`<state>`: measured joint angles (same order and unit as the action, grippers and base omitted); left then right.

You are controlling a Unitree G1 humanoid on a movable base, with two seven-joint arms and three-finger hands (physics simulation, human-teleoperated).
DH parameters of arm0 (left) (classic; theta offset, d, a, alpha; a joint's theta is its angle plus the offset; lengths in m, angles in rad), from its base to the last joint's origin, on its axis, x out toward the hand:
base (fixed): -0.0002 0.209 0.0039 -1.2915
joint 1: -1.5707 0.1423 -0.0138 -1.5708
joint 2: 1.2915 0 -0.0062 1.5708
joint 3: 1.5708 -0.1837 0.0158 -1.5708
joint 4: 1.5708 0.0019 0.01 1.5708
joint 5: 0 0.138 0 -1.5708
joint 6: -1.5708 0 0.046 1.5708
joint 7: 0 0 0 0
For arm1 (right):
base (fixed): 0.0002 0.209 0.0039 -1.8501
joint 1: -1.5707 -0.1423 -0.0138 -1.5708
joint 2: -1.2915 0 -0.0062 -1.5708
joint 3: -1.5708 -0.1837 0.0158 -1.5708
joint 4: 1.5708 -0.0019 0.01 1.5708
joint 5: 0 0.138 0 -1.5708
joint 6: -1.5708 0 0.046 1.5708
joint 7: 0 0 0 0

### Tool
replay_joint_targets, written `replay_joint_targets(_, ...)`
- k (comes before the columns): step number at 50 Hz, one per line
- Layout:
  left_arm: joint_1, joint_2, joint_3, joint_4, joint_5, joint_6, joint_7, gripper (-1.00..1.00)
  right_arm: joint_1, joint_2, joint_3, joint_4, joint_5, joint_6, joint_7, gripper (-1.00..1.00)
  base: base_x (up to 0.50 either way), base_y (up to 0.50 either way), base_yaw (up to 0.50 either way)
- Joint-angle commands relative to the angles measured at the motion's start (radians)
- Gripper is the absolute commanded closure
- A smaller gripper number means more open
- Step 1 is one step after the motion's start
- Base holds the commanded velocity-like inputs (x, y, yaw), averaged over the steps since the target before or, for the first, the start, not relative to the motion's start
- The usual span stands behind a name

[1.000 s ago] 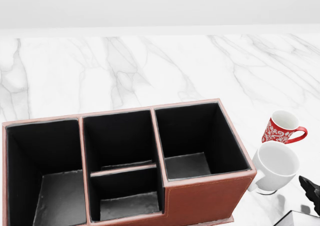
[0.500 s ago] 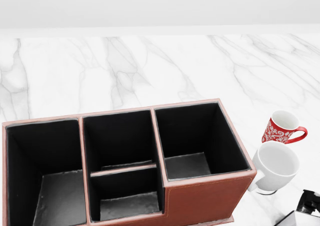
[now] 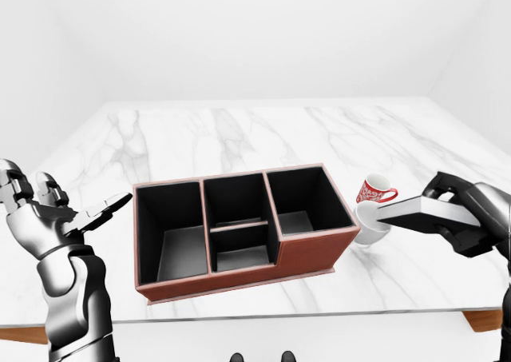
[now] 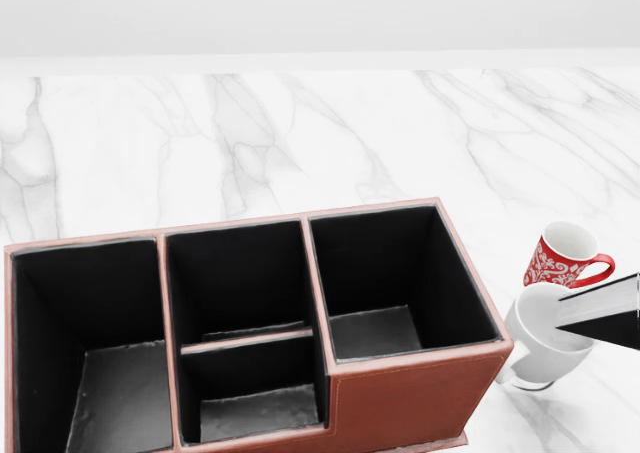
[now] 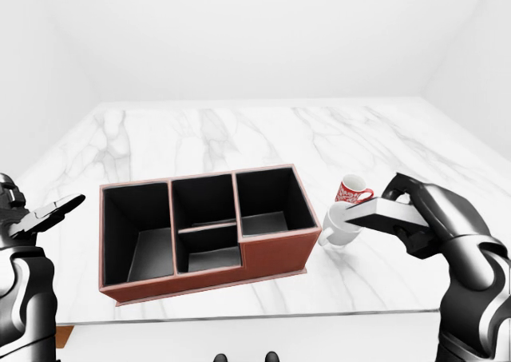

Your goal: Pick up the book and place it in the right compartment of the caddy.

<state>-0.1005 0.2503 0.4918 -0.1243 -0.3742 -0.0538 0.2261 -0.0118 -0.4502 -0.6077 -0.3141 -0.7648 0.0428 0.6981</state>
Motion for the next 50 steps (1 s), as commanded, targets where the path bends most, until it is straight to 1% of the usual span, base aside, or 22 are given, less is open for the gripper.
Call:
replay_joint_targets(1,0.001,0.001,-0.004,0.012,0.001,-0.012,0.000,-1.00,-0.113,-0.144,-0.118,-0.209,0.145,0.044,0.000,1.00,0.00,0.00,0.00)
replay_joint_targets(7,0.009,-0.003,-0.002,-0.017,0.002,0.007,0.004,-1.00,-0.126,-0.228,-0.224,-0.282,0.210,0.044,0.000,1.00,0.00,0.00,0.00)
replay_joint_targets(12,0.012,-0.006,0.002,-0.038,0.003,0.024,0.006,-1.00,-0.159,-0.280,-0.237,-0.294,0.242,0.044,0.000,1.00,0.00,0.00,0.00)
replay_joint_targets(13,0.014,-0.006,0.004,-0.049,0.001,0.033,0.008,-1.00,-0.192,-0.309,-0.230,-0.301,0.261,0.044,0.000,1.00,0.00,0.00,0.00)
replay_joint_targets(14,0.015,-0.008,0.004,-0.053,0.003,0.036,0.009,-1.00,-0.255,-0.352,-0.190,-0.292,0.280,0.044,0.000,1.00,0.00,0.00,0.00)
replay_joint_targets(16,0.015,-0.009,0.004,-0.056,0.004,0.038,0.008,-1.00,-0.308,-0.408,-0.149,-0.283,0.304,0.044,0.000,1.00,0.00,0.00,0.00)
replay_joint_targets(19,0.014,-0.007,0.010,-0.064,0.002,0.048,0.008,-1.00,-0.427,-0.500,-0.044,-0.209,0.348,0.044,0.000,1.00,0.00,0.00,0.00)
replay_joint_targets(20,0.015,-0.007,0.011,-0.069,0.001,0.051,0.008,-1.00,-0.518,-0.548,0.036,-0.150,0.372,0.044,0.000,1.00,0.00,0.00,0.00)
replay_joint_targets(22,0.014,-0.008,0.011,-0.070,0.003,0.053,0.008,-1.00,-0.613,-0.577,0.123,-0.097,0.401,0.044,0.000,1.00,0.00,0.00,0.00)
replay_joint_targets(24,0.013,-0.010,0.008,-0.064,0.006,0.048,0.007,-1.00,-0.711,-0.576,0.212,-0.032,0.396,0.044,0.000,1.00,0.00,0.00,0.00)
replay_joint_targets(25,0.012,-0.011,0.006,-0.061,0.007,0.045,0.006,-1.00,-0.746,-0.564,0.249,-0.002,0.378,0.044,0.000,1.00,0.00,0.00,0.00)
replay_joint_targets(26,0.014,-0.012,0.004,-0.065,0.006,0.047,0.005,-1.00,-0.845,-0.525,0.320,0.058,0.354,0.044,0.000,1.00,0.00,0.00,0.00)
replay_joint_targets(30,0.010,-0.011,0.006,-0.051,0.003,0.038,-0.001,-1.00,-0.982,-0.409,0.394,0.150,0.259,0.044,0.000,1.00,0.00,0.00,0.00)
replay_joint_targets(31,0.008,-0.010,0.006,-0.041,0.003,0.033,-0.003,-1.00,-1.030,-0.365,0.426,0.188,0.228,0.044,0.000,1.00,0.00,0.00,0.00)
replay_joint_targets(34,0.005,-0.009,0.000,-0.030,0.006,0.024,-0.002,-1.00,-1.105,-0.262,0.461,0.281,0.157,0.044,0.000,1.00,0.00,0.00,0.00)
replay_joint_targets(35,0.005,-0.009,0.000,-0.029,0.006,0.023,-0.002,-1.00,-1.110,-0.250,0.454,0.287,0.143,0.044,0.000,1.00,0.00,0.00,0.00)
replay_joint_targets(37,0.002,-0.007,-0.002,-0.020,0.007,0.018,-0.003,-1.00,-1.150,-0.174,0.487,0.353,0.107,0.044,0.000,1.00,0.00,0.00,0.00)
replay_joint_targets(39,0.001,-0.005,-0.002,-0.012,0.006,0.012,-0.005,-1.00,-1.172,-0.126,0.491,0.389,0.079,0.044,0.000,1.00,0.00,0.00,0.00)
replay_joint_targets(40,-0.003,-0.003,-0.001,-0.002,0.004,0.006,-0.007,-1.00,-1.196,-0.082,0.498,0.425,0.077,0.044,0.000,1.00,0.00,0.00,0.00)
replay_joint_targets(41,-0.003,-0.002,-0.002,0.000,0.004,0.005,-0.007,-1.00,-1.200,-0.077,0.496,0.431,0.074,0.044,0.000,1.00,0.00,0.00,0.00)
replay_joint_targets(45,-0.009,0.001,-0.005,0.031,0.002,-0.016,-0.012,-1.00,-1.239,-0.001,0.520,0.512,0.071,0.044,0.000,1.00,0.00,0.00,0.00)
replay_joint_targets(50,-0.010,0.007,-0.005,0.042,-0.005,-0.023,-0.011,-1.00,-1.226,0.044,0.537,0.536,0.052,0.044,0.000,1.00,0.00,0.00,0.00)
